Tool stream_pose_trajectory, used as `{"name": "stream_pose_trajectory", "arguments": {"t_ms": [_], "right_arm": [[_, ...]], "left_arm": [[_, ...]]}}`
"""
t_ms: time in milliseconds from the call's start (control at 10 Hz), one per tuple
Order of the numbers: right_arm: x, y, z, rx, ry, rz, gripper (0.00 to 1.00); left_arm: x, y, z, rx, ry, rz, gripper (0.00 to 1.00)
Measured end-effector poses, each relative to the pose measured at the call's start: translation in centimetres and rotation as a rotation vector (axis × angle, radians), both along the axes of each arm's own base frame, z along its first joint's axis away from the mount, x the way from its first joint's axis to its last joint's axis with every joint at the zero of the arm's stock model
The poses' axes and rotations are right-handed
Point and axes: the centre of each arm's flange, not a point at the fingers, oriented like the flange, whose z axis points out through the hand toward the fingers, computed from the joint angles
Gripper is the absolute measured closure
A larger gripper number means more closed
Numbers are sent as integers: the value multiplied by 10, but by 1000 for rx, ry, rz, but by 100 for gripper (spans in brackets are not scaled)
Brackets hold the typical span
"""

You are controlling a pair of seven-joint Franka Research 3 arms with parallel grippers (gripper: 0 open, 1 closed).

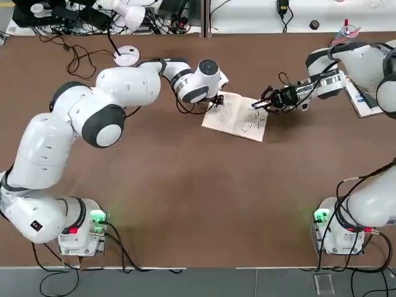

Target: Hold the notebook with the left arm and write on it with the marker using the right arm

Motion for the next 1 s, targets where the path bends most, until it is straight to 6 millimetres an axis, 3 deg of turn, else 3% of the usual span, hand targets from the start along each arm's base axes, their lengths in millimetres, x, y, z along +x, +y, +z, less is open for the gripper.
{"name": "stream_pose_trajectory", "arguments": {"t_ms": [400, 1000], "right_arm": [[-11, 23, -2, 8, 4, 29, 83], [-12, 21, -6, -1, -3, 1, 83]], "left_arm": [[0, 0, 0, 0, 0, 0, 0], [0, 0, 0, 0, 0, 0, 0]]}}
